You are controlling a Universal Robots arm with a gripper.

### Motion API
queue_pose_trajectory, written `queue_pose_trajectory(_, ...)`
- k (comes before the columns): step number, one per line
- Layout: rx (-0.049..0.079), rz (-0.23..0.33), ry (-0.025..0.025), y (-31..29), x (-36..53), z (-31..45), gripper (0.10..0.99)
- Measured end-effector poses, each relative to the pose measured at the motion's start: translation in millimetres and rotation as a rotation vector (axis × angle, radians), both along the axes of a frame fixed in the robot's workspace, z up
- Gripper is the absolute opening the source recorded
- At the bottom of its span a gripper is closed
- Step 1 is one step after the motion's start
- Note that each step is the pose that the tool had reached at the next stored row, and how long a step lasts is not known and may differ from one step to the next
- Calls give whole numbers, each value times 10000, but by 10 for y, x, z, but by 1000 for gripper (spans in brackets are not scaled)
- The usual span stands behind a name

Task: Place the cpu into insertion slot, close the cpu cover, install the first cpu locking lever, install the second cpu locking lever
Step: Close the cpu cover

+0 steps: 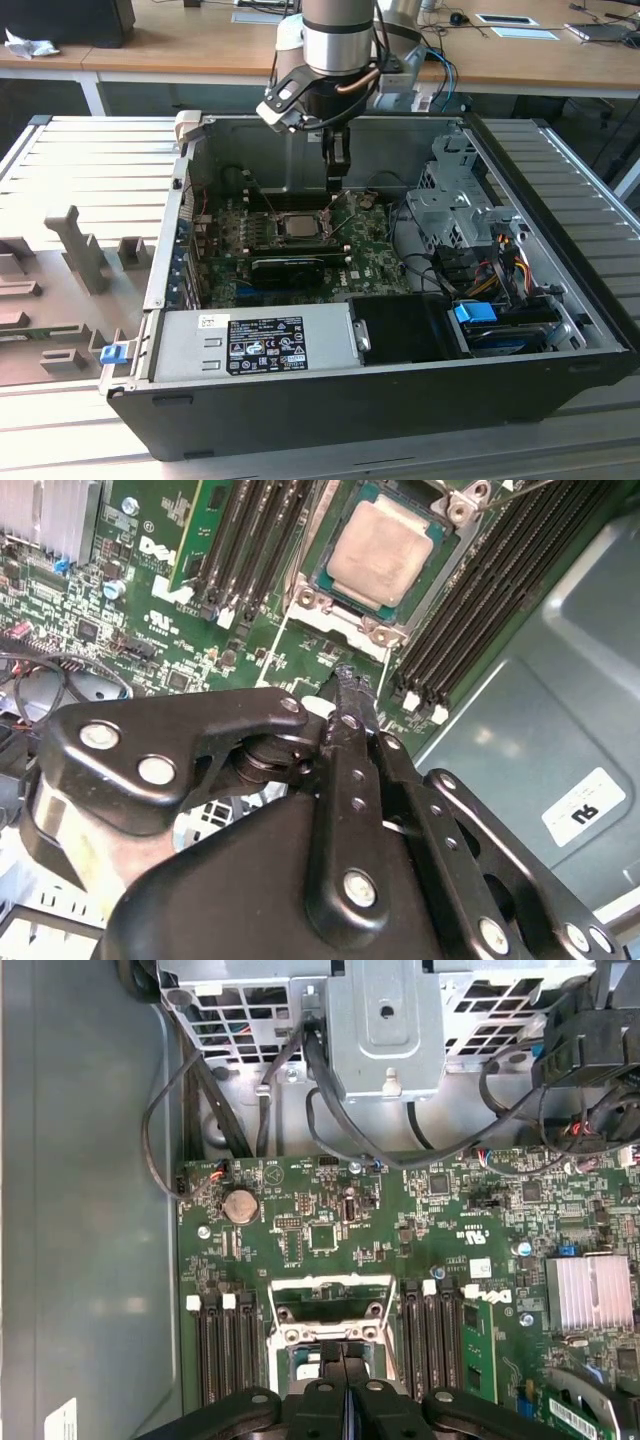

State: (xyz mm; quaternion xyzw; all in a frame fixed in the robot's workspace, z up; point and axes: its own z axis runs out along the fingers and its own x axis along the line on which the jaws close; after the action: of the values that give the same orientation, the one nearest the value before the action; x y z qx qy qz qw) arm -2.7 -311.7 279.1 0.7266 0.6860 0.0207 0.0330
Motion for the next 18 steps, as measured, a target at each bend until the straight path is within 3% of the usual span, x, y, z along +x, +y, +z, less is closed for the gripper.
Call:
queue_pose_trajectory(10,3,0,4,-5,157,-8,106)
queue_pose_trajectory(15,41,240,14,-7,287,-77,106)
queue_pose_trajectory(18,41,427,56,-7,374,-101,106)
